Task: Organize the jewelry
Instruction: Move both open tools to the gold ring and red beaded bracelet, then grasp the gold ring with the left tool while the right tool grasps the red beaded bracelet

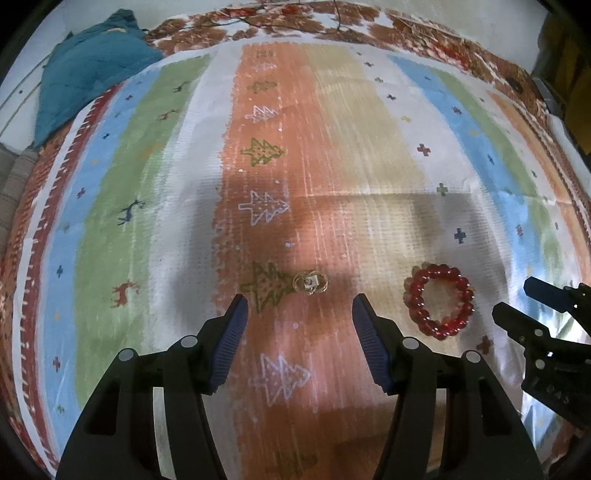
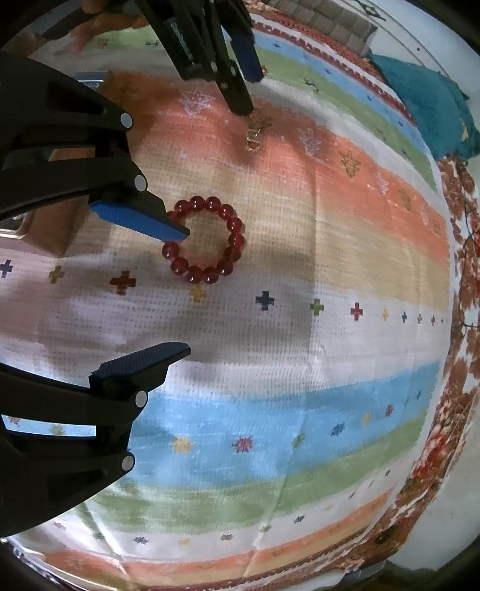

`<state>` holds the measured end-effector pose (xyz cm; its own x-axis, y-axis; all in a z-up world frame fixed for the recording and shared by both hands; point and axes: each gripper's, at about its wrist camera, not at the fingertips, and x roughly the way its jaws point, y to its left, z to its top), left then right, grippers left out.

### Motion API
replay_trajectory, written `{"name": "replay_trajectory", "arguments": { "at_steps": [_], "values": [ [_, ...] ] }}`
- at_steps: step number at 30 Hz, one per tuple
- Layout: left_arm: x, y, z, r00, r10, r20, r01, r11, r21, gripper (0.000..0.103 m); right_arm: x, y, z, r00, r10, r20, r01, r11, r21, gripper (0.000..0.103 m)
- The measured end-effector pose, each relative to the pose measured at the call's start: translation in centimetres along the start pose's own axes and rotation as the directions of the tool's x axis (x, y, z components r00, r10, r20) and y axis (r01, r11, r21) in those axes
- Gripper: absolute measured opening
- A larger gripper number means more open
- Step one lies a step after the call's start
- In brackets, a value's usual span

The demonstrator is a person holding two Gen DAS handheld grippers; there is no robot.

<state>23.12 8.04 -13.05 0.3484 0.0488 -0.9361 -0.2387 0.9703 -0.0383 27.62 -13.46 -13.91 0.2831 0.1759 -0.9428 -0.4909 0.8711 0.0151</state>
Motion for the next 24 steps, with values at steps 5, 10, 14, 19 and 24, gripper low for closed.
{"name": "replay_trajectory", "arguments": {
  "at_steps": [5, 10, 14, 19, 24],
  "values": [
    [1.5, -0.2, 0.6, 1.0, 0.002, -0.028, -0.002, 1.0, 0.012, 0.057, 1.1, 0.3, 0.5, 1.0, 0.006, -0.014, -0.006, 1.0, -0.015, 0.057],
    [2.8, -0.4, 0.9, 0.999, 0.01, -0.053, -0.009, 0.999, 0.035, 0.056, 2.9, 0.2, 0.8, 0.999, 0.007, -0.053, -0.008, 1.0, -0.008, 0.057],
    [3.8, -0.7, 1.3, 0.997, 0.011, -0.076, -0.007, 0.999, 0.052, 0.047, 3.8, 0.2, 1.2, 0.998, -0.002, -0.062, 0.002, 1.0, -0.007, 0.057],
    [4.6, -0.9, 1.7, 0.997, 0.014, -0.081, -0.008, 0.998, 0.07, 0.042, 4.8, 0.3, 1.4, 0.996, -0.011, -0.085, 0.01, 1.0, -0.016, 0.033],
    [5.0, -1.3, 1.9, 0.995, 0.021, -0.096, -0.012, 0.995, 0.101, 0.031, 5.3, 1.3, 1.6, 0.996, -0.022, -0.088, 0.017, 0.998, -0.06, 0.018]
  ]
}}
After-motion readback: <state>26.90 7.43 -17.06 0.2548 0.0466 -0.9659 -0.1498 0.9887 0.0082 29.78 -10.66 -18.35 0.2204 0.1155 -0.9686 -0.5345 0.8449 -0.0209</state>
